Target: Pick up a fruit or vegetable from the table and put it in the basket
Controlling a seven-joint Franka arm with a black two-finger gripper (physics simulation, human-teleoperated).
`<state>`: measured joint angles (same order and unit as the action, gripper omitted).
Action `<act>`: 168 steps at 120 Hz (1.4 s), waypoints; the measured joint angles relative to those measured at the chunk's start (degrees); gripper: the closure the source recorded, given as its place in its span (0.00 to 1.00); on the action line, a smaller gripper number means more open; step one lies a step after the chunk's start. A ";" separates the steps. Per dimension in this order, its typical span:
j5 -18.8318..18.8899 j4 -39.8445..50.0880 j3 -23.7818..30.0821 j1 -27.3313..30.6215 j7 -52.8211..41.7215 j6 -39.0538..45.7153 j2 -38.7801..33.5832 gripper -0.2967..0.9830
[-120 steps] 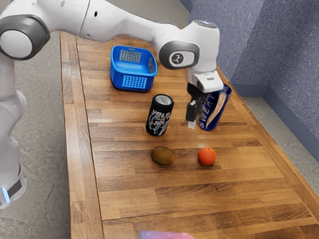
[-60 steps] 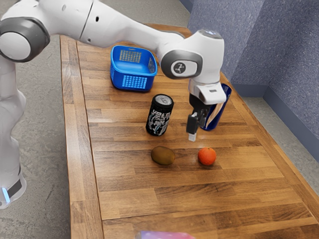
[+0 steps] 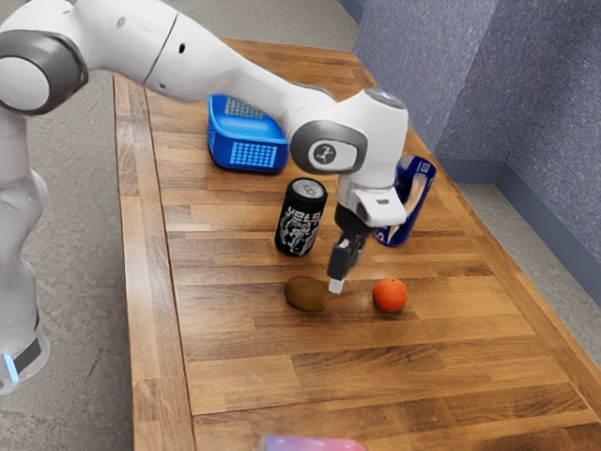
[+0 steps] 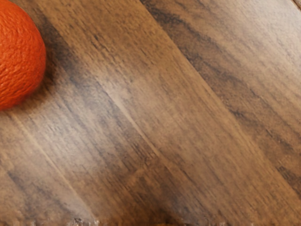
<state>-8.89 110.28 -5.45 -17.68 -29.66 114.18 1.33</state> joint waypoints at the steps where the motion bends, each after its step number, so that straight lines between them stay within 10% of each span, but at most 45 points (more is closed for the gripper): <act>1: -0.04 0.22 -0.04 -0.01 0.07 0.01 -0.16 0.23; 168: -3.62 11.09 -0.53 -0.21 5.57 3.94 -2.45 0.34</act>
<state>-12.50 121.38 -5.98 -17.90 -24.10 118.12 -1.12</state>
